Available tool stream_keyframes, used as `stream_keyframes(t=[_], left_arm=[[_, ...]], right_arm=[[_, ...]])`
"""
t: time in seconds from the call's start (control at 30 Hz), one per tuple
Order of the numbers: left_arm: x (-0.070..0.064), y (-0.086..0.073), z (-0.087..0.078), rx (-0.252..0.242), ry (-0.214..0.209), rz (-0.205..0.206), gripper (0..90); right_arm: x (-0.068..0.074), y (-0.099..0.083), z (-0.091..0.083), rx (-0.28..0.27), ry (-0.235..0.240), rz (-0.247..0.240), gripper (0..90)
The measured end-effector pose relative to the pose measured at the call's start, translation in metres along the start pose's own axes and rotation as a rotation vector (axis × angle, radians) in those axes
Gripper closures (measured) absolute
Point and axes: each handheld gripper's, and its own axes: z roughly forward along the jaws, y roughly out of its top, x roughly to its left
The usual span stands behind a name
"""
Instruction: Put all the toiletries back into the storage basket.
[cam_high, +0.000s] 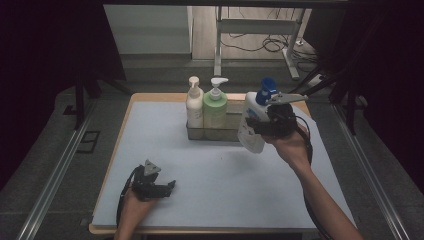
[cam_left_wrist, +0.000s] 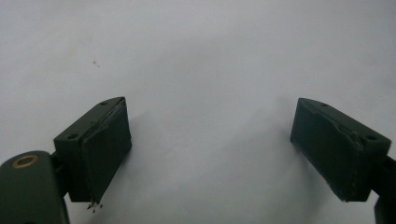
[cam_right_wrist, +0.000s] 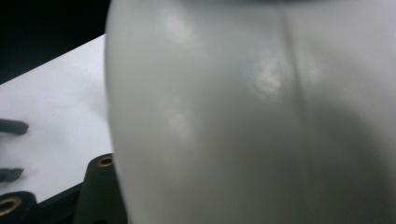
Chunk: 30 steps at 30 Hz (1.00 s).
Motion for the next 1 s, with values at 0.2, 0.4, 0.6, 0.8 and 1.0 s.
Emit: stream_keyframes(t=[0.2,0.4,0.6,0.8,1.0], left_arm=[[0.0,0.0,0.0,0.001,0.0,0.001,12.1],[0.0,0.0,0.0,0.002,0.0,0.004,12.1],[0.0,0.0,0.0,0.003,0.001,0.005,12.1],[0.0,0.0,0.0,0.003,0.001,0.005,12.1],[0.0,0.0,0.0,0.003,0.001,0.005,12.1]], right_arm=[[-0.007,0.009,0.007,-0.005,-0.021,0.006,40.2],[-0.012,0.015,0.016,-0.01,-0.039,0.019,40.2],[-0.019,0.021,0.026,-0.008,-0.06,0.027,40.2],[-0.024,0.026,0.036,-0.006,-0.072,0.039,40.2],[-0.029,0.031,0.047,-0.006,-0.083,0.042,40.2]])
